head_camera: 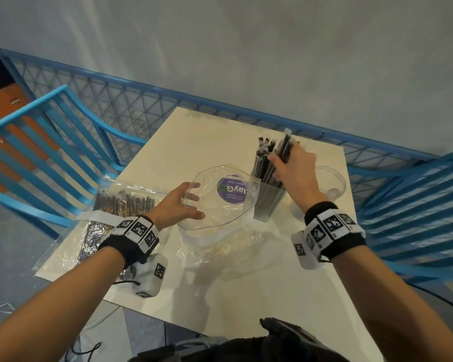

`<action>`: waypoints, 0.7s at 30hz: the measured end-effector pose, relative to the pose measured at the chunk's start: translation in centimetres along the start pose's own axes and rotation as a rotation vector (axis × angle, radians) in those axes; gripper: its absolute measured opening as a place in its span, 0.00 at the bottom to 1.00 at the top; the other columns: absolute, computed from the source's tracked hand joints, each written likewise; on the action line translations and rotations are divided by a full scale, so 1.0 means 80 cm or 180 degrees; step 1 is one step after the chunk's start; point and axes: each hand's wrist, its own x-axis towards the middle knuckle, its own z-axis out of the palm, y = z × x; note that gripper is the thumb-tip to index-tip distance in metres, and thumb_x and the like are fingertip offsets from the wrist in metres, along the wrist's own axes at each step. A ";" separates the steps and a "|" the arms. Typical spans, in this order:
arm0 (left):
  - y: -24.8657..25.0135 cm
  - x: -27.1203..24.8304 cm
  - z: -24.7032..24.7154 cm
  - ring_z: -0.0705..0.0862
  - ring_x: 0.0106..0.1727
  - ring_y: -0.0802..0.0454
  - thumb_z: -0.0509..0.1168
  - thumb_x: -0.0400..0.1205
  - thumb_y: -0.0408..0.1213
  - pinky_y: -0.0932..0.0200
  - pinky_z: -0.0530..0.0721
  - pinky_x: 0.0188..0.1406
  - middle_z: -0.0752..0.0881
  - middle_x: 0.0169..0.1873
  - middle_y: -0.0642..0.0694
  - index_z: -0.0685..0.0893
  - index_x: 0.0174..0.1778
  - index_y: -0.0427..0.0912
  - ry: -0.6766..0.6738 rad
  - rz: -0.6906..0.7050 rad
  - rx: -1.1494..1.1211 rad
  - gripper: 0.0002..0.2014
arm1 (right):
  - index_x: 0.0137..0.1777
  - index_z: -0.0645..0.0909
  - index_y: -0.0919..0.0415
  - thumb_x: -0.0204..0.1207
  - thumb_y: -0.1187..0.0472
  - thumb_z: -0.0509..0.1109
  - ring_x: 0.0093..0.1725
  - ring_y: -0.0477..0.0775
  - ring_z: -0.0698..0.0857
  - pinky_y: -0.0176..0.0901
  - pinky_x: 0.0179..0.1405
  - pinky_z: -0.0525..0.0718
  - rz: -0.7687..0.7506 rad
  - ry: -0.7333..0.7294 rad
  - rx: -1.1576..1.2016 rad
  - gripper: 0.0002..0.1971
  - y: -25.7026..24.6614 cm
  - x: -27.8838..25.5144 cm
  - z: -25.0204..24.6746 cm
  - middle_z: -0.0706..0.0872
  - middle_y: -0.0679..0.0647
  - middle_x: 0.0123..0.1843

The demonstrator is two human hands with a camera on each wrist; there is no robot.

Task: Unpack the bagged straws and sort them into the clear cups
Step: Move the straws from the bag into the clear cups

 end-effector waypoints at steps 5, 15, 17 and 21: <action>0.001 -0.002 -0.003 0.86 0.52 0.44 0.79 0.71 0.27 0.62 0.83 0.49 0.81 0.62 0.38 0.71 0.76 0.47 0.0038 -0.0014 0.0058 0.39 | 0.58 0.76 0.62 0.75 0.52 0.75 0.27 0.39 0.87 0.26 0.22 0.79 0.0353 -0.0277 0.0169 0.19 -0.017 0.005 -0.034 0.88 0.57 0.47; 0.004 0.000 0.000 0.86 0.49 0.46 0.79 0.71 0.27 0.61 0.83 0.48 0.81 0.62 0.39 0.70 0.77 0.47 -0.0009 -0.0006 0.0114 0.39 | 0.86 0.48 0.60 0.89 0.49 0.51 0.86 0.54 0.43 0.48 0.83 0.44 -0.0927 -0.0630 -0.1320 0.30 -0.028 -0.001 -0.027 0.44 0.57 0.87; 0.004 0.000 0.000 0.86 0.50 0.45 0.79 0.71 0.27 0.60 0.83 0.50 0.81 0.62 0.39 0.70 0.77 0.47 -0.0016 -0.0004 0.0102 0.39 | 0.86 0.46 0.62 0.90 0.51 0.47 0.86 0.53 0.41 0.45 0.82 0.41 -0.0771 -0.0865 -0.1377 0.29 -0.015 -0.010 -0.013 0.43 0.58 0.87; 0.003 -0.001 0.001 0.85 0.51 0.45 0.79 0.72 0.28 0.58 0.83 0.52 0.80 0.62 0.38 0.70 0.77 0.47 -0.0036 -0.0018 0.0081 0.39 | 0.85 0.39 0.63 0.89 0.49 0.46 0.86 0.54 0.38 0.46 0.81 0.36 -0.0761 -0.1129 -0.1704 0.32 0.003 -0.028 0.014 0.40 0.59 0.87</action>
